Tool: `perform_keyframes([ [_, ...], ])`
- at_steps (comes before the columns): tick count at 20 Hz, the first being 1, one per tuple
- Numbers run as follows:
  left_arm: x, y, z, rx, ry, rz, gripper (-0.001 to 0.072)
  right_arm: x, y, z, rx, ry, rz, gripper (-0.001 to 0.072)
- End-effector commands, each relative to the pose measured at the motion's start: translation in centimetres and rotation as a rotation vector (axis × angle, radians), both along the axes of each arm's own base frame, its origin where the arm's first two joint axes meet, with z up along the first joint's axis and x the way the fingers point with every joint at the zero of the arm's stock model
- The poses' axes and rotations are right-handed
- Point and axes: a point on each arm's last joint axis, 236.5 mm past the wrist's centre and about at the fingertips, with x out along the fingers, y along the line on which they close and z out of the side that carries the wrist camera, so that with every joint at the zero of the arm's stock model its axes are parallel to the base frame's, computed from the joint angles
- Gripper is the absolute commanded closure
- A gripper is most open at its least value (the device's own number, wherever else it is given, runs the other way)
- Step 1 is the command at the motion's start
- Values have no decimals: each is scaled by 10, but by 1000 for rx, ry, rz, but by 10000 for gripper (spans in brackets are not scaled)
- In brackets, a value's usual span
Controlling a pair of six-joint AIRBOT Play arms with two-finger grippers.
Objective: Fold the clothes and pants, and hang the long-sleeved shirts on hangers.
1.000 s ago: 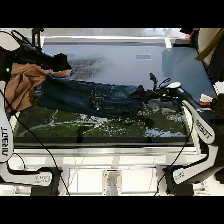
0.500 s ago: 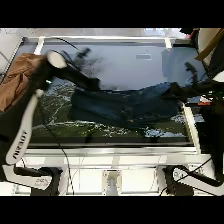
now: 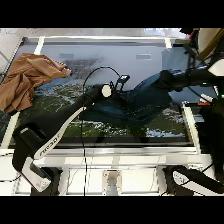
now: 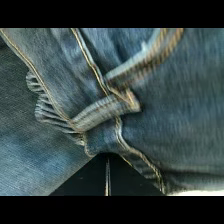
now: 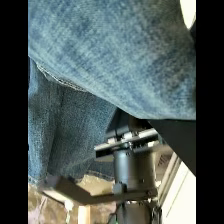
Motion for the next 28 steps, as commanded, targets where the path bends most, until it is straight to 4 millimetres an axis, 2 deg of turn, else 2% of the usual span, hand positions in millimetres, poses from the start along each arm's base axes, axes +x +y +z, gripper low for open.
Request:
perform_keyframes([
  [1, 24, 22, -13, 12, 26, 74, 695, 9, 44, -18, -55, -14, 34, 640],
  [3, 28, 55, -12, 46, 94, 88, 694, 14, 68, -21, -50, -33, 61, 640],
  [5, 29, 91, -3, 73, 131, 70, 694, 18, 89, -24, -58, -23, 80, 640],
  [7, 39, 124, 19, 71, 114, 77, 694, 24, 118, -22, -54, -44, 121, 641],
  [10, 58, 174, 61, 48, 51, 145, 694, 28, 175, -30, -22, -59, 176, 640],
  [13, 63, 220, 96, 40, 9, 200, 694, 24, 234, -66, 1, -30, 232, 637],
  [14, 62, 234, 106, 39, -1, 219, 694, 22, 255, -75, 31, -25, 241, 581],
  [15, 62, 245, 114, 39, -11, 234, 694, 20, 277, -80, 84, -21, 238, 366],
  [16, 61, 256, 122, 42, -27, 236, 694, 17, 295, -84, 125, -22, 235, 192],
  [19, 61, 282, 139, 38, -53, 290, 694, 9, 319, -77, 150, -79, 272, 187],
  [21, 63, 296, 146, 36, -67, 323, 694, 11, 312, -68, 113, -107, 313, 187],
  [23, 64, 303, 148, 37, -70, 338, 694, 19, 272, -69, -23, -86, 346, 186],
  [25, 61, 304, 147, 40, -58, 332, 694, 21, 199, -79, -224, 3, 349, 186],
  [27, 60, 304, 147, 40, -56, 331, 694, 23, 107, -93, -468, 114, 293, 177],
  [28, 60, 304, 147, 40, -56, 331, 694, 27, 70, -99, -544, 148, 269, 115],
])
